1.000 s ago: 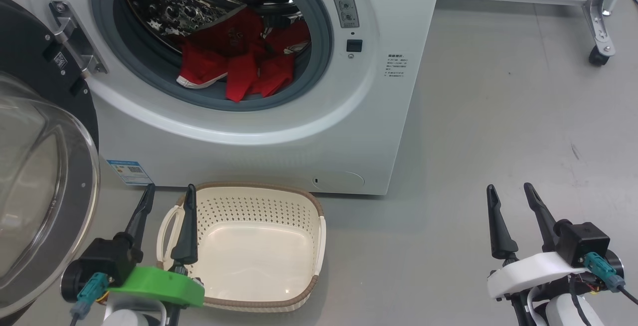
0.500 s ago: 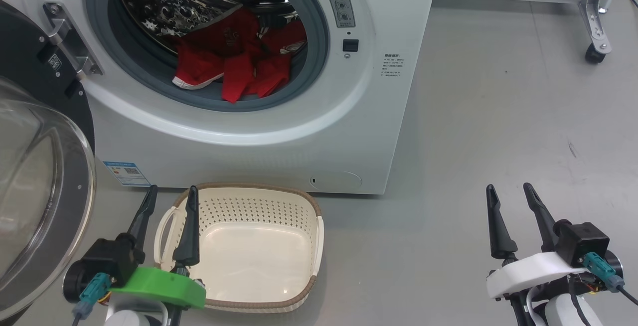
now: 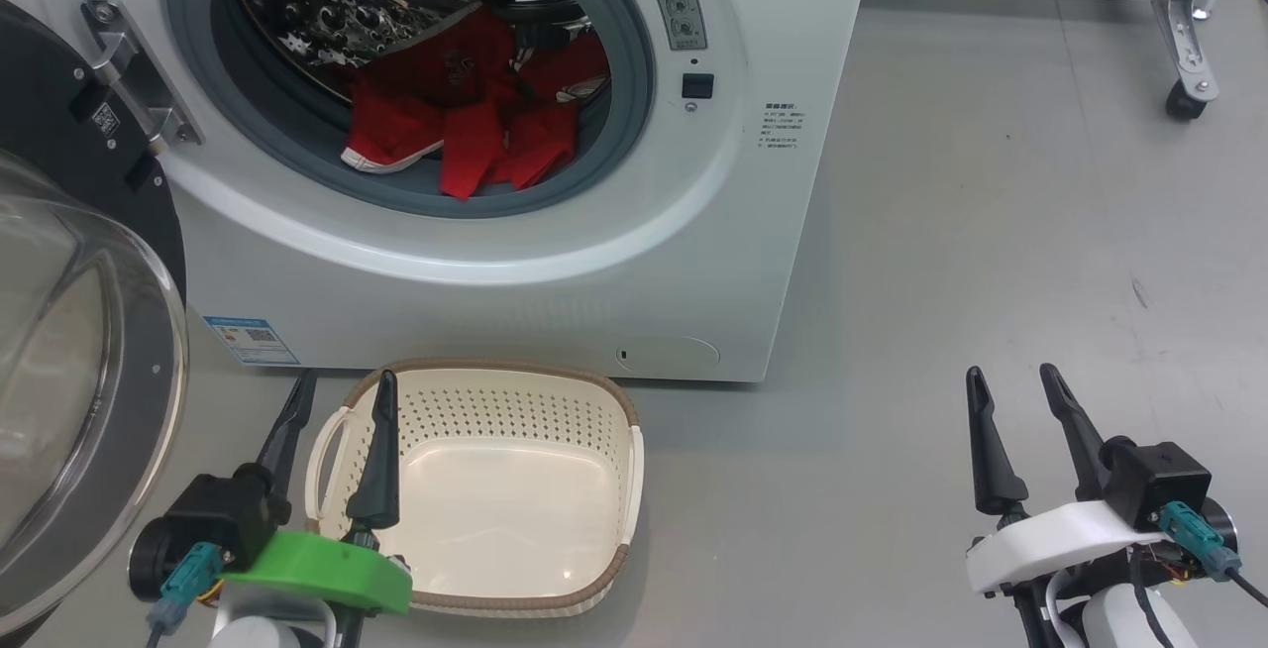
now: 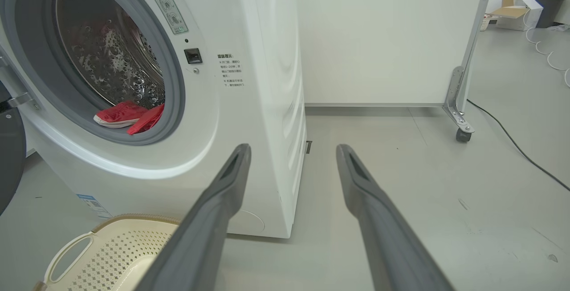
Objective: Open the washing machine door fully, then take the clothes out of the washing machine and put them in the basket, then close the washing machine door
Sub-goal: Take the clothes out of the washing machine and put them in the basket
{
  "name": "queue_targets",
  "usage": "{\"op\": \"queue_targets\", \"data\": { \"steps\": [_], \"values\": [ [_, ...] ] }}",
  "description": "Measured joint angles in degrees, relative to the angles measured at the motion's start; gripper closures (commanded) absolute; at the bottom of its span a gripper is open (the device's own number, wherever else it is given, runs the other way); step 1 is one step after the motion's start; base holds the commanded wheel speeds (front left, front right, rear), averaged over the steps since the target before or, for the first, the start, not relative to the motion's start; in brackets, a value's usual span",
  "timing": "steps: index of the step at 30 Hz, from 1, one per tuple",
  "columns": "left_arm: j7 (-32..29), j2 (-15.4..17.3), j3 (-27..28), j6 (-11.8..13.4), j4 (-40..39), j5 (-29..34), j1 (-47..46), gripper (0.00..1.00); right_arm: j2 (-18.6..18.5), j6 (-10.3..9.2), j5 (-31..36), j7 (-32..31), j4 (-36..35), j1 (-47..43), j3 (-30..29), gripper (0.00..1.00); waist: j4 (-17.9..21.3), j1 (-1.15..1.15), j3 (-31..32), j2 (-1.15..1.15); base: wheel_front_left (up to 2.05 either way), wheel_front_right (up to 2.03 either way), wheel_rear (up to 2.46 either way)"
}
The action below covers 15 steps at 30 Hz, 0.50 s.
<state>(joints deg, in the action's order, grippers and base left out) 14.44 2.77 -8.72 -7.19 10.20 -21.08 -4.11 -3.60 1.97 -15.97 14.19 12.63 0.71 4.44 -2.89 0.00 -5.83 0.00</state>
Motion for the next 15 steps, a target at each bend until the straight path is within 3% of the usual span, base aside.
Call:
{"op": "queue_targets", "data": {
  "steps": [15],
  "values": [
    [0.0, -0.02, 0.71, 0.0, -1.04, 0.0, -0.01, 0.0, 0.08, 0.51, 1.07, 0.01, -1.27, 0.39, 0.62, 0.0, 0.84, 0.0, -2.44, 0.0, 0.0, 0.0, 0.0]
  ]
}}
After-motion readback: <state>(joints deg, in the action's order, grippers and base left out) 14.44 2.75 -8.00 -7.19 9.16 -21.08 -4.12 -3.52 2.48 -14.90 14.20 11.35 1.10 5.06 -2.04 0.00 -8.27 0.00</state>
